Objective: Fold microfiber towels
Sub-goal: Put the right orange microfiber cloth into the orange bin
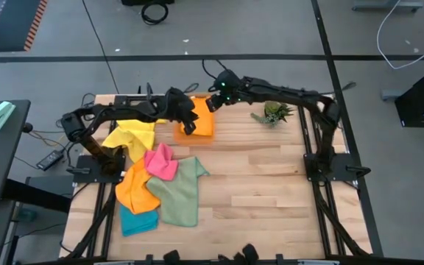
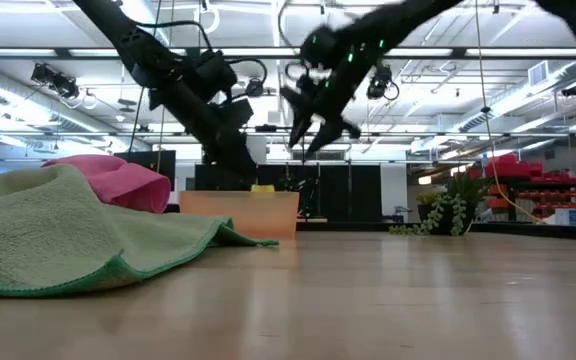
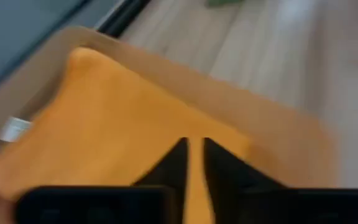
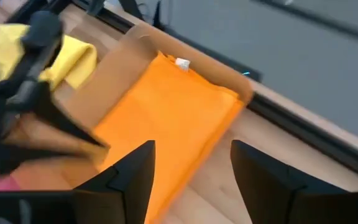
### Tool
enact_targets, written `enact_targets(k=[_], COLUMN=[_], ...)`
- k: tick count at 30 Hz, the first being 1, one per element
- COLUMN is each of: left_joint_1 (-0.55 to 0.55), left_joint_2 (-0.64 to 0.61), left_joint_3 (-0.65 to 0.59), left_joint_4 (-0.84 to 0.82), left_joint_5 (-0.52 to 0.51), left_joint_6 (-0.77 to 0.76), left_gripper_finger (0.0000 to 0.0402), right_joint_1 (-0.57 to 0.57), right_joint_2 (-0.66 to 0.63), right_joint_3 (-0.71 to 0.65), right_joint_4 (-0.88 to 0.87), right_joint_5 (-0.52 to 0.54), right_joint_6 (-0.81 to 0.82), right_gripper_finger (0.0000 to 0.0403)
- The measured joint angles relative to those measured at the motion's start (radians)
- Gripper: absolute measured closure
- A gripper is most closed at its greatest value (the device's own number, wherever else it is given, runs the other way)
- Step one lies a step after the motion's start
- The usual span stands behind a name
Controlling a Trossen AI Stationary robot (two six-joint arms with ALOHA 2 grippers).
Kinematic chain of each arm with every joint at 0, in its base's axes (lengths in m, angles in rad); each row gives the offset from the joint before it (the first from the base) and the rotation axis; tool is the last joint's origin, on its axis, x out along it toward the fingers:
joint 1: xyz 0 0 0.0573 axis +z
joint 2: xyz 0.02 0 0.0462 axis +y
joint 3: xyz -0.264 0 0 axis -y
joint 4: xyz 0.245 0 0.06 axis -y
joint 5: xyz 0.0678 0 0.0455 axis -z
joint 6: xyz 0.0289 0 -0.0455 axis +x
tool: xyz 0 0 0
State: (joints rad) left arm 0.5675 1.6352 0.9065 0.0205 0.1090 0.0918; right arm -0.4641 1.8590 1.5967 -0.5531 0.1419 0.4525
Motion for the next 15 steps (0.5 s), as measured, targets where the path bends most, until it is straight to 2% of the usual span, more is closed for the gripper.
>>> enact_targets(k=[1, 4, 9, 15], left_joint_1=[-0.005, -0.006, -0.006, -0.006], left_joint_2=[0.015, 0.087, 0.227, 0.327], left_joint_3=[0.005, 0.067, 0.216, 0.358], left_joint_4=[-0.015, -0.095, -0.332, -0.490], left_joint_5=[-0.028, -0.068, -0.072, -0.072], left_joint_6=[0.025, 0.102, 0.156, 0.156], left_gripper_finger=[0.0385, 0.0390, 0.0395, 0.0396], right_joint_1=[0.020, 0.072, 0.117, 0.122], right_joint_2=[-0.022, -0.080, -0.158, -0.223], right_joint_3=[0.000, 0.000, 0.000, 0.000], right_joint_4=[-0.019, -0.056, -0.065, -0.133], right_joint_5=[0.043, 0.120, 0.136, 0.149], right_joint_6=[-0.006, 0.001, 0.034, 0.066], right_gripper_finger=[0.0191, 0.0201, 0.0213, 0.0222])
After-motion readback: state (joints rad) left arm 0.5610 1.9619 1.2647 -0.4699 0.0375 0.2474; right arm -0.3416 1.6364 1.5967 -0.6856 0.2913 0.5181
